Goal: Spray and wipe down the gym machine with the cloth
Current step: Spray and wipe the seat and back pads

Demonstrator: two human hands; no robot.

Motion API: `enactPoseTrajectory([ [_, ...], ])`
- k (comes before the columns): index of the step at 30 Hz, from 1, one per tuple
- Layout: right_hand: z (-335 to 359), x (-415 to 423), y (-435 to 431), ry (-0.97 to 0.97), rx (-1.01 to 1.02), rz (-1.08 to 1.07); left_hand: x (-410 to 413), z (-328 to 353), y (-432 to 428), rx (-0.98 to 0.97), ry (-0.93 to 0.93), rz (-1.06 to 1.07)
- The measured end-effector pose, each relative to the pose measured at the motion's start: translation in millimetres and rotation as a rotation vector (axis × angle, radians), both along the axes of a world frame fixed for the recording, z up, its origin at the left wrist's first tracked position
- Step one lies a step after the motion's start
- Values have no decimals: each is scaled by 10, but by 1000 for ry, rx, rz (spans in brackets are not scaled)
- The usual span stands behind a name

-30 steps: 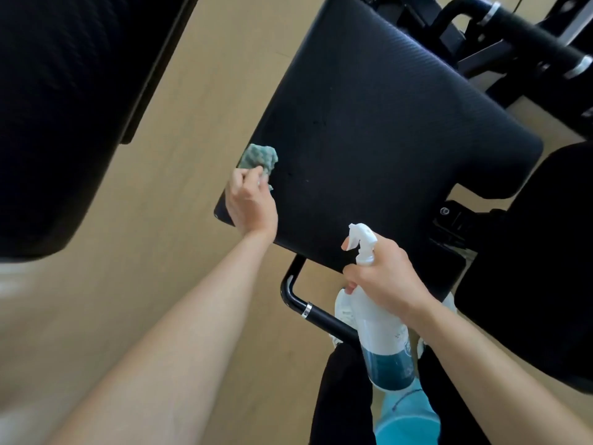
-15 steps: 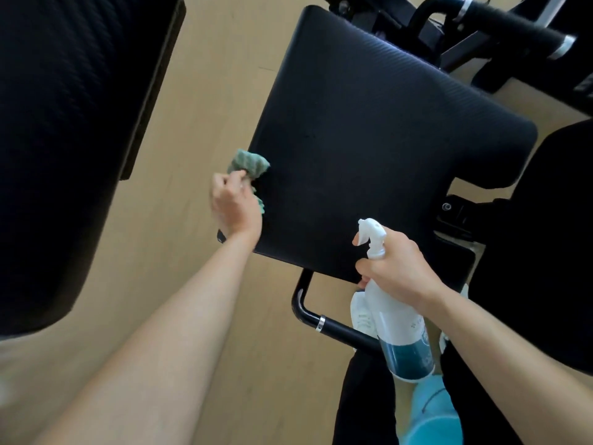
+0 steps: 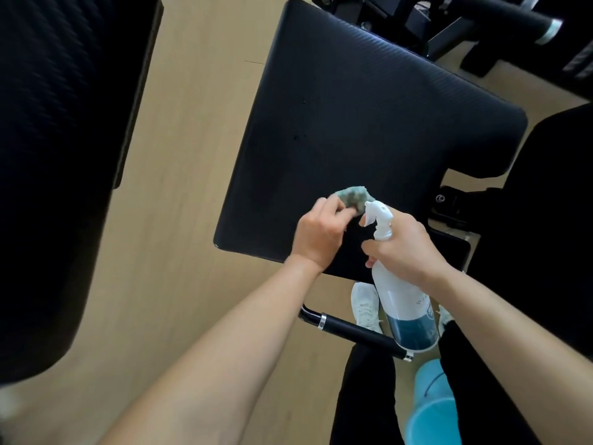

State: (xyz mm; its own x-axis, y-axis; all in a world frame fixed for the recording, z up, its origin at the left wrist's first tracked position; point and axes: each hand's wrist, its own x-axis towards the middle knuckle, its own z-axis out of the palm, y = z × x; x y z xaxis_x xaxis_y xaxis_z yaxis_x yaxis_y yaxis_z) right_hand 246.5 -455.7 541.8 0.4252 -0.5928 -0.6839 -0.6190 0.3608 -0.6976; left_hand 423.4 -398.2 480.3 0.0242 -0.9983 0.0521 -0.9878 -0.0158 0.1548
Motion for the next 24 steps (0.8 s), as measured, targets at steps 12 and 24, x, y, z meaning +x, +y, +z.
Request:
enactPoseTrajectory([
  [12,14,23,-134,-29,35,8,765,168,-941,-328,12,616],
  [24,112,165,-256,-33,39,18,292,-10,-302,-75,-64,-111],
])
